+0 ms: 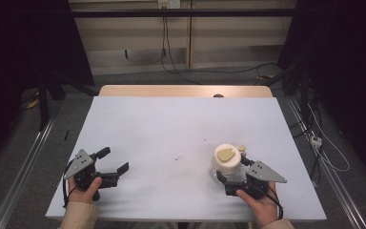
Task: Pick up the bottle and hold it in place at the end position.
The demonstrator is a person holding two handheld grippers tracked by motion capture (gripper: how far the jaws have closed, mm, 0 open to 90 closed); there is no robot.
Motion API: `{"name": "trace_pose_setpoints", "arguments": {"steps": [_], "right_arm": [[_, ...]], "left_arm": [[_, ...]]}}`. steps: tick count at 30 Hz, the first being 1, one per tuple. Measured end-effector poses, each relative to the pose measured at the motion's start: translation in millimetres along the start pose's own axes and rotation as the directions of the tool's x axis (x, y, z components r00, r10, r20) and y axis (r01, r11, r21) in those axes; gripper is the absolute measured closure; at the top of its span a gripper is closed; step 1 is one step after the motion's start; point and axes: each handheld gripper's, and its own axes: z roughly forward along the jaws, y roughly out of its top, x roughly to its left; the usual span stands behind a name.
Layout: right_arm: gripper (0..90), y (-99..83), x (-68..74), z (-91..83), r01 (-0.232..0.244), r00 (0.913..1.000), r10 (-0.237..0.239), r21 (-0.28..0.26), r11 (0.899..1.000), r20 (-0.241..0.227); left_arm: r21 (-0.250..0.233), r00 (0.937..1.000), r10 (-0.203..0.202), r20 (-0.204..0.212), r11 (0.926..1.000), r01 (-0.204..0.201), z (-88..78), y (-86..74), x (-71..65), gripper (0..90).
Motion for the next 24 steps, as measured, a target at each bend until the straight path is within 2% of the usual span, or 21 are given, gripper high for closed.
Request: {"name": "trace_pose_setpoints", "arguments": {"steps": [12, 20, 24], "right_arm": [[4.0, 0.9, 1.3, 7.8, -0.004, 0.9999, 0.004, 0.007, 1.000, 0.014], [2.4, 1.8, 3.2, 13.1, -0.028, 0.9993, 0.028, 0.005, 1.000, 0.025], [1.4, 1.7, 4.0, 16.0, -0.019, 0.9993, 0.019, 0.012, 1.000, 0.032]], "left_arm": [[-0.007, 1.0000, -0.006, 0.003, 1.0000, 0.006, -0.3, 0.1, 0.9, 4.1], [-0.006, 1.0000, -0.008, -0.002, 1.0000, 0.008, -0.5, 0.0, 1.0, 4.1], [-0.007, 0.9999, -0.011, 0.000, 0.9999, 0.011, -0.4, -0.1, 1.4, 4.2]]}}
